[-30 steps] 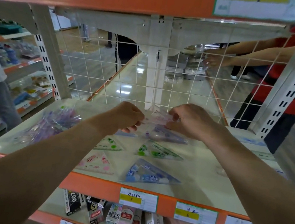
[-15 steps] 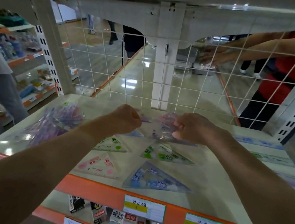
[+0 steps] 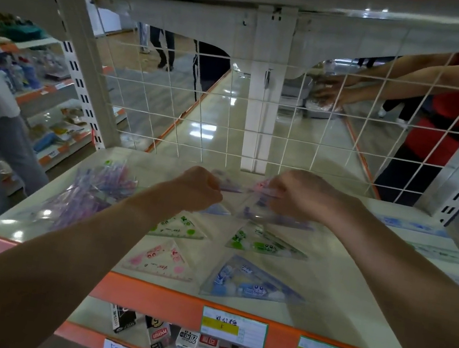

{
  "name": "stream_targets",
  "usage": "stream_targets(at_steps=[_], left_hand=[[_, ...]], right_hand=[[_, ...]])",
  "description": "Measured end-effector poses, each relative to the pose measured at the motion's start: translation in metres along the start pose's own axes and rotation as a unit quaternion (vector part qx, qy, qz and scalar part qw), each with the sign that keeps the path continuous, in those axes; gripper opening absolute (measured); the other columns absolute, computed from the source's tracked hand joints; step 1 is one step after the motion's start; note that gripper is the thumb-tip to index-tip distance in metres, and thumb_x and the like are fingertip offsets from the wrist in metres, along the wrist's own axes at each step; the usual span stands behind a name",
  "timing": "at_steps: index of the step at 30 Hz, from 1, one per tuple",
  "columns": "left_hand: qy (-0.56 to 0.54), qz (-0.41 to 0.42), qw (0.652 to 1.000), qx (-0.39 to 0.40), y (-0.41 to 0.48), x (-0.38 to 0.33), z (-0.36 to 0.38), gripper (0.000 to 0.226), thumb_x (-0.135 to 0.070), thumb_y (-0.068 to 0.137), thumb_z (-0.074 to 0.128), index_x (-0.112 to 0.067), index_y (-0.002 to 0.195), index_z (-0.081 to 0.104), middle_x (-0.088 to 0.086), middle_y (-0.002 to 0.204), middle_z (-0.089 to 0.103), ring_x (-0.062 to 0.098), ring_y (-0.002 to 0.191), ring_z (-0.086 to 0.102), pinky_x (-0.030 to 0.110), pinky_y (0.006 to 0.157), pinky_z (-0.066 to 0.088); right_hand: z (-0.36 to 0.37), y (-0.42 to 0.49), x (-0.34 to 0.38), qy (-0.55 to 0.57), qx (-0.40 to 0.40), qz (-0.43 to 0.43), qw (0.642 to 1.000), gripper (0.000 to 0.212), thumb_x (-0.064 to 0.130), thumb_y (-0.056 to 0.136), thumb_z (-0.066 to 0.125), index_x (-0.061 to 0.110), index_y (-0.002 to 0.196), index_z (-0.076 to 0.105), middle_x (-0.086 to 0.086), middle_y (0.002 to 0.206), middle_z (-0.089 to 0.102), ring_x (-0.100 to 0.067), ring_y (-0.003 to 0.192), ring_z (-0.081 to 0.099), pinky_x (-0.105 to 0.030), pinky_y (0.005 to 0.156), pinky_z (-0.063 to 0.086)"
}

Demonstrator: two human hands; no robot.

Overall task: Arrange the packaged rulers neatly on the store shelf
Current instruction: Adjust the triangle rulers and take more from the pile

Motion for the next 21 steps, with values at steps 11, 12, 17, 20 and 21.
stream_targets(at_steps=[11,12,17,20,21], left_hand=[[0.069,-0.036,0.991,-0.109,-0.026,0.094,-0.087,0.016,-0.016,0.086,0.059,-0.010,0.094,0.072,0.007,0.089,0.068,0.018,0.074,0.061,0.020,0.060,0.044],[0.073,-0.043,0.990,-0.112,-0.028,0.106,-0.096,0.015,-0.017,0.087,0.060,-0.012,0.096,0.071,0.004,0.088,0.067,0.016,0.071,0.060,0.019,0.057,0.044],[0.067,-0.091,0.985,-0.133,-0.034,0.171,-0.135,0.017,-0.020,0.089,0.060,-0.013,0.103,0.068,0.004,0.094,0.062,0.013,0.071,0.057,0.021,0.059,0.043],[0.057,-0.112,0.983,-0.133,-0.034,0.199,-0.150,0.020,-0.020,0.088,0.062,-0.012,0.105,0.067,0.002,0.092,0.060,0.013,0.071,0.057,0.024,0.065,0.045],[0.051,-0.115,0.983,-0.130,-0.033,0.206,-0.153,0.020,-0.019,0.088,0.063,-0.011,0.106,0.067,0.001,0.089,0.060,0.013,0.069,0.057,0.025,0.065,0.046]], right_hand=[[-0.009,0.037,0.125,0.041,0.016,-0.126,0.991,0.040,0.040,0.093,0.055,0.020,0.128,0.055,0.000,0.121,0.059,-0.018,0.108,0.055,-0.023,0.078,0.038],[-0.005,0.041,0.137,0.044,0.019,-0.129,0.990,0.040,0.039,0.093,0.055,0.020,0.128,0.054,0.000,0.121,0.059,-0.018,0.109,0.055,-0.023,0.080,0.037],[0.018,0.065,0.191,0.062,0.032,-0.141,0.987,0.039,0.037,0.092,0.055,0.022,0.128,0.054,0.001,0.121,0.060,-0.017,0.109,0.054,-0.023,0.080,0.035],[0.029,0.075,0.216,0.078,0.040,-0.135,0.987,0.042,0.036,0.091,0.056,0.022,0.130,0.054,-0.001,0.127,0.057,-0.019,0.115,0.053,-0.024,0.083,0.036],[0.032,0.078,0.223,0.087,0.048,-0.127,0.987,0.043,0.035,0.091,0.057,0.022,0.131,0.053,-0.002,0.130,0.056,-0.021,0.117,0.052,-0.024,0.084,0.036]])
Point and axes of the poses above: each hand's wrist, its own y-axis towards the middle knuckle, its own z-axis out of the palm, x = y × z, the point moved 3 cm from there along y, towards the middle knuckle
